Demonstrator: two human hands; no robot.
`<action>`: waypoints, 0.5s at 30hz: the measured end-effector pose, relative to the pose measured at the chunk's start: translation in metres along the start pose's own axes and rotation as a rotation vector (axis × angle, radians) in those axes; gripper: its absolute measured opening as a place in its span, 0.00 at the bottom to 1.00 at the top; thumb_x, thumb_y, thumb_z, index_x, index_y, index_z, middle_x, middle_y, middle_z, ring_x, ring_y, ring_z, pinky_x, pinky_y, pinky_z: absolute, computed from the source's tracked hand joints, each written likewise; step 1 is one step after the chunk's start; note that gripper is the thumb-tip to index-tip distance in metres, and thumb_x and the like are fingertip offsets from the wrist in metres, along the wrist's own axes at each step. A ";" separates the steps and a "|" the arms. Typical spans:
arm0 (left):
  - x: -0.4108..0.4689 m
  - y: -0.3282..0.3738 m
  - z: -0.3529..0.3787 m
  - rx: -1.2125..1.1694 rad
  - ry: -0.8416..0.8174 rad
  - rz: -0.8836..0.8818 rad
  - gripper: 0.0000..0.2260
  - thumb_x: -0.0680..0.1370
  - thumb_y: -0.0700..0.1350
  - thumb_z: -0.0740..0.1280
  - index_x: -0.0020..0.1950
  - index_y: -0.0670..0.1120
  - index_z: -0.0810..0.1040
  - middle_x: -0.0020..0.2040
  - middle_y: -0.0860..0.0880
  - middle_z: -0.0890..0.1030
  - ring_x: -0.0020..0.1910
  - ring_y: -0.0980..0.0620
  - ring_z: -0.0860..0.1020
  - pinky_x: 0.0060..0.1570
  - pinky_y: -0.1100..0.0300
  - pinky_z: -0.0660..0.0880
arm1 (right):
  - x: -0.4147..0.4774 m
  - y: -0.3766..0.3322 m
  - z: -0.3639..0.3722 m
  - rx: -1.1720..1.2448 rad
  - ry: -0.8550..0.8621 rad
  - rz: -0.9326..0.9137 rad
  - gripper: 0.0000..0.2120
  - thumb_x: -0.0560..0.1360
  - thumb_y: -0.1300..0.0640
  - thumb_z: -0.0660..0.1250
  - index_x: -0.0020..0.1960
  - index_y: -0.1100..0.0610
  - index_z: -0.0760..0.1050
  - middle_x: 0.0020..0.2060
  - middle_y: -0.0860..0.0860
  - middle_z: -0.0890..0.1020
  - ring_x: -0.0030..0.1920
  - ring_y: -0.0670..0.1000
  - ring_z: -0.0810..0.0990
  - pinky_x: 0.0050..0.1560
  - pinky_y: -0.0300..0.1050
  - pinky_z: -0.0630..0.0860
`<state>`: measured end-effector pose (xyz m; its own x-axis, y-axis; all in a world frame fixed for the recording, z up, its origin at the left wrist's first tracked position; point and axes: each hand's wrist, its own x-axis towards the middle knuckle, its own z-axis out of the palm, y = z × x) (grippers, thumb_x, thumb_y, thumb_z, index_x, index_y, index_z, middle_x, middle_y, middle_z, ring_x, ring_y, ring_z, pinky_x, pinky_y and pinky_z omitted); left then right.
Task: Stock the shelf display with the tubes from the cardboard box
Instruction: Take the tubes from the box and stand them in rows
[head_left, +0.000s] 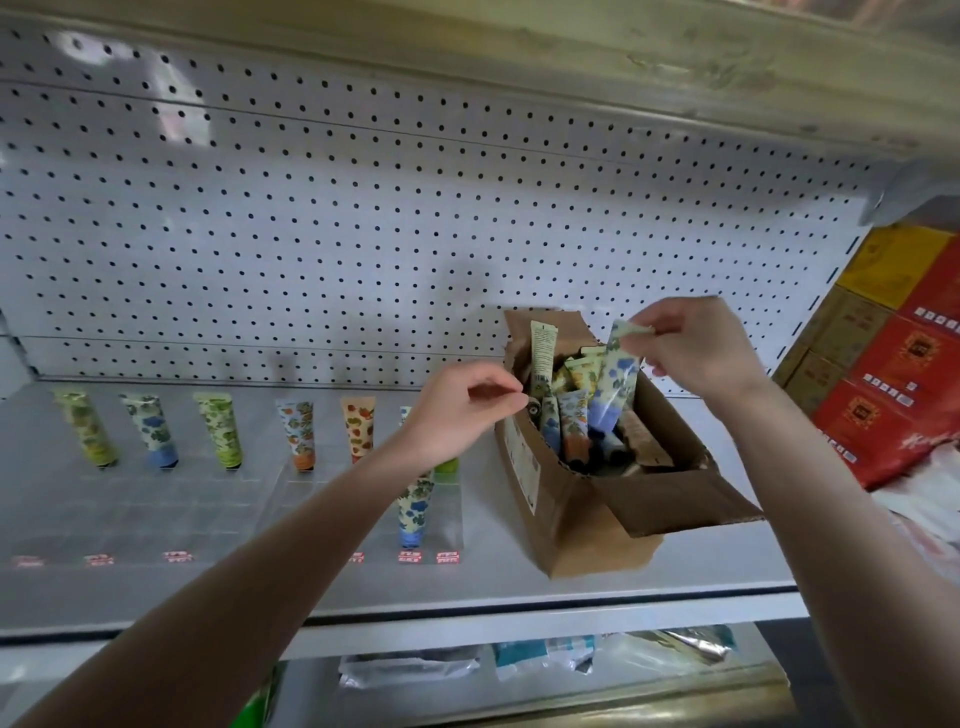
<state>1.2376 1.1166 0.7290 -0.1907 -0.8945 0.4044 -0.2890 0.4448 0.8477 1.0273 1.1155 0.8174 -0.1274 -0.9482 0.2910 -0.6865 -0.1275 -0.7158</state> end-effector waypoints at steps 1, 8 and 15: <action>-0.001 0.001 -0.001 0.003 0.005 -0.001 0.05 0.73 0.39 0.71 0.48 0.42 0.82 0.43 0.50 0.82 0.43 0.58 0.79 0.48 0.69 0.74 | -0.001 -0.006 -0.003 0.054 0.040 -0.025 0.05 0.71 0.64 0.71 0.47 0.60 0.80 0.34 0.52 0.80 0.29 0.47 0.74 0.41 0.46 0.76; -0.007 0.003 -0.024 -0.020 0.030 -0.025 0.09 0.71 0.44 0.73 0.51 0.47 0.80 0.46 0.51 0.82 0.46 0.58 0.79 0.51 0.66 0.75 | -0.016 -0.043 0.019 0.362 0.010 -0.116 0.05 0.72 0.65 0.70 0.48 0.59 0.79 0.37 0.56 0.77 0.27 0.49 0.76 0.37 0.43 0.81; -0.022 0.001 -0.058 -0.055 0.071 -0.026 0.10 0.71 0.40 0.73 0.50 0.41 0.81 0.47 0.47 0.83 0.45 0.57 0.80 0.50 0.65 0.76 | -0.030 -0.068 0.070 0.396 -0.072 -0.210 0.04 0.73 0.63 0.70 0.46 0.57 0.80 0.35 0.53 0.79 0.27 0.47 0.75 0.39 0.45 0.78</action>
<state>1.2960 1.1340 0.7410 -0.1160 -0.9076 0.4035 -0.2411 0.4198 0.8750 1.1282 1.1326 0.8124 0.0450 -0.9060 0.4209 -0.3638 -0.4073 -0.8377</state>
